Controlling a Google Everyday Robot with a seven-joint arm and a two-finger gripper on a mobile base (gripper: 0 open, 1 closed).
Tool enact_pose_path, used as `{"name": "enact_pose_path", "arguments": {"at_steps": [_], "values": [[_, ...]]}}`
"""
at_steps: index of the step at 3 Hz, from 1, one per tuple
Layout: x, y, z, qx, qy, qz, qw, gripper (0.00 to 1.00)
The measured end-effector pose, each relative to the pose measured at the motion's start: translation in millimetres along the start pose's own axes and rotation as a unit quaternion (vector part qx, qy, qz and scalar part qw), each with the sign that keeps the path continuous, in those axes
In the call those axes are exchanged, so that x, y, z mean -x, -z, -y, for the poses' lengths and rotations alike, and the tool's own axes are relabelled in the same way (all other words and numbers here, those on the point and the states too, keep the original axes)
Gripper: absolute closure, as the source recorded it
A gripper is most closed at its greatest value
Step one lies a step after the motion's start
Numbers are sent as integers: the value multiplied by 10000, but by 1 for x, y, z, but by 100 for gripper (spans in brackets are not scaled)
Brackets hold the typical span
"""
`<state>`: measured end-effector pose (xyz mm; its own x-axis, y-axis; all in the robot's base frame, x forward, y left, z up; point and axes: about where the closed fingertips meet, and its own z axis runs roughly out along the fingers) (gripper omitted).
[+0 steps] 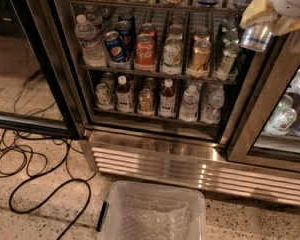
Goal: Pick redbull can from top shelf of fridge
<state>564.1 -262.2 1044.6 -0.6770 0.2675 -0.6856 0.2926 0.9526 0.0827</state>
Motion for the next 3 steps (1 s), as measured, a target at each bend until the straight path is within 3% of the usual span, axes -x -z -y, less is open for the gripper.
{"name": "enact_pose_path", "arguments": {"at_steps": [1,2,3], "values": [[-24,4,-7,106,156,-264,9995,100],[-57,14,-22,366,301,-637,9968,100],[-96,35,-38,699,409,-1145,9901,100]]}}
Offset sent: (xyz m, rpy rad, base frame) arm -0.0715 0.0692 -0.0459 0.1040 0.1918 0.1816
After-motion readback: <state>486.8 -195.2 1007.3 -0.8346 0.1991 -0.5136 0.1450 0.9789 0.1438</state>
